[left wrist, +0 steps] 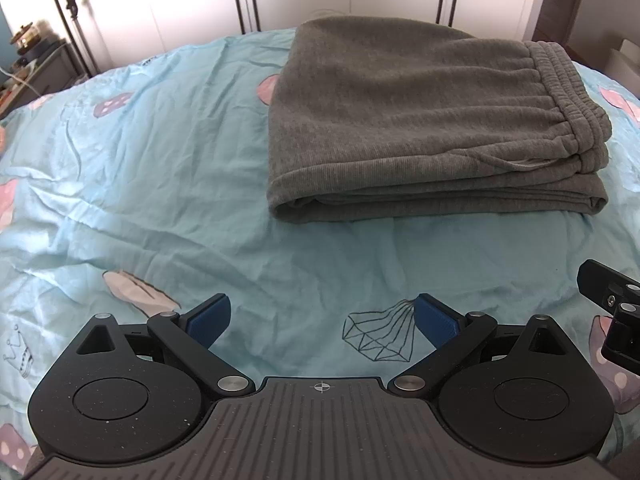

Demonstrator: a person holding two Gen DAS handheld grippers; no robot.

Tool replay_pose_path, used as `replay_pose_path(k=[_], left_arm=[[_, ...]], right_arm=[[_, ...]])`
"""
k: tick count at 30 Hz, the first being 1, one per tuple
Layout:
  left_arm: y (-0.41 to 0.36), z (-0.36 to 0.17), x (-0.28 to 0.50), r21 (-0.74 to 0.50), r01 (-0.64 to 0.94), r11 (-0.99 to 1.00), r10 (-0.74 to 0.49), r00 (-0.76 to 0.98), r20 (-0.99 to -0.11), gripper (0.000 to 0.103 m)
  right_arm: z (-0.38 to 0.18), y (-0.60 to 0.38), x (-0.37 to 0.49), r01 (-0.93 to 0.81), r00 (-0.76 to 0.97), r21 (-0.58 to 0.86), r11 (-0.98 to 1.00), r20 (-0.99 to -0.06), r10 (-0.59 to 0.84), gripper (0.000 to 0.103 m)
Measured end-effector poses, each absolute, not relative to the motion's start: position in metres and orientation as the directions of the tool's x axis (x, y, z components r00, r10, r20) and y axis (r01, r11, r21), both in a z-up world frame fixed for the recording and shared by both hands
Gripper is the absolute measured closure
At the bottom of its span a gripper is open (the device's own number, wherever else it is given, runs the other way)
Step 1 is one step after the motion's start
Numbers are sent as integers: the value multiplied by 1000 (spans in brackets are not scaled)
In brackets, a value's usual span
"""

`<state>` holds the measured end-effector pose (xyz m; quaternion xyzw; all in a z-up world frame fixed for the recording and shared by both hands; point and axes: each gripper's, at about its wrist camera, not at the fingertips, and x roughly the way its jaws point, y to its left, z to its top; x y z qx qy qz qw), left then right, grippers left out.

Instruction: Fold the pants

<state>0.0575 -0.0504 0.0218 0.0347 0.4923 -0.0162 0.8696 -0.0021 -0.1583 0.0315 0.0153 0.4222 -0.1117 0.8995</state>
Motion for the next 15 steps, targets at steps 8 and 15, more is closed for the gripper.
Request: replay_pose_path(k=[8, 15], left_arm=[[-50, 22, 58, 44, 63, 997, 6, 513, -858, 2], [-51, 22, 58, 42, 65, 997, 3, 513, -859, 2]], right_arm=[[31, -158, -2, 214, 618, -68, 975, -763, -189, 5], [31, -158, -2, 214, 618, -69, 974, -763, -190, 5]])
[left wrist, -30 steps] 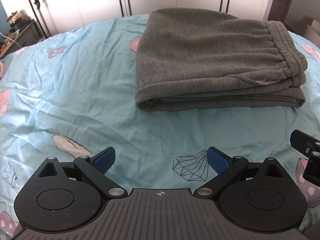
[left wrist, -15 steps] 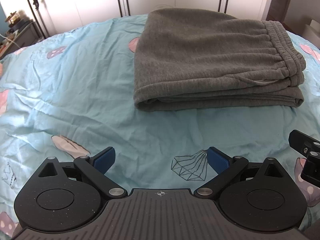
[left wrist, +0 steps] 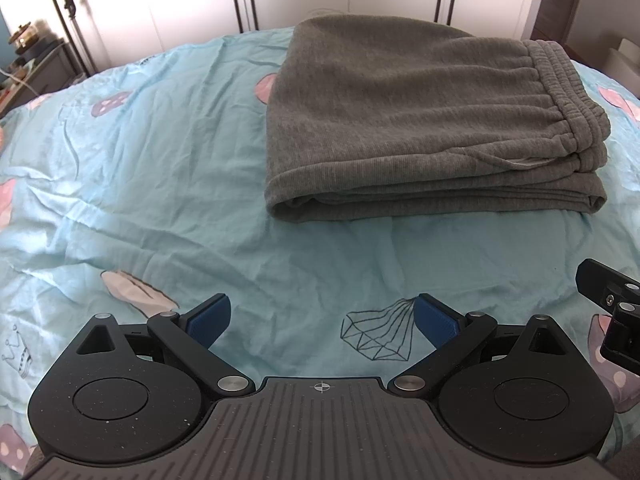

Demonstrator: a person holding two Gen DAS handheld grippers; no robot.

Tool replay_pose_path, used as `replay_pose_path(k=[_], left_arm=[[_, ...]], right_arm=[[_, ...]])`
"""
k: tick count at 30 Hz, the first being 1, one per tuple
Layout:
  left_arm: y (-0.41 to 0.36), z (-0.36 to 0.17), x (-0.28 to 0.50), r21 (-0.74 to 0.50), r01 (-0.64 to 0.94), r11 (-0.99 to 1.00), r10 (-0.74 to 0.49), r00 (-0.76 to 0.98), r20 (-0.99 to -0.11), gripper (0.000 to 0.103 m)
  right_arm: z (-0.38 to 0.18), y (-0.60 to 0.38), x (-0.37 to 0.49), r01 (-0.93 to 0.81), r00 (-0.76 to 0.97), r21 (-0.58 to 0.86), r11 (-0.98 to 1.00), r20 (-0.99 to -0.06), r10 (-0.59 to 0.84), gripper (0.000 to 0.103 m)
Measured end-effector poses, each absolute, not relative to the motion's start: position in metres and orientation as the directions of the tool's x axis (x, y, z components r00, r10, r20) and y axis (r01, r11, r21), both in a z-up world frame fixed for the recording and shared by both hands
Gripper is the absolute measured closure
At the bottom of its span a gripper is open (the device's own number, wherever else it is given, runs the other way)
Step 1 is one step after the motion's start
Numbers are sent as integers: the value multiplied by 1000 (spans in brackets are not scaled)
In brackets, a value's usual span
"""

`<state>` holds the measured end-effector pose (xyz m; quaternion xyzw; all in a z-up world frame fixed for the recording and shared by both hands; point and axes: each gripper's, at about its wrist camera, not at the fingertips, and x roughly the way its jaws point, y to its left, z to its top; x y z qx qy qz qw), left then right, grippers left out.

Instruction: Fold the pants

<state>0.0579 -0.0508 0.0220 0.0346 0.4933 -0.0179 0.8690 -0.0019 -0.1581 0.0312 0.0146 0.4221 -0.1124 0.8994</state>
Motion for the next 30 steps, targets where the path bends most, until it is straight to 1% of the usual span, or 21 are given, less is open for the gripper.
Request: replay_pose_path(k=[30], left_arm=[[-52, 24, 57, 39, 76, 996, -6, 523, -853, 2]], right_arm=[[29, -158, -1, 205, 613, -79, 976, -767, -191, 5]])
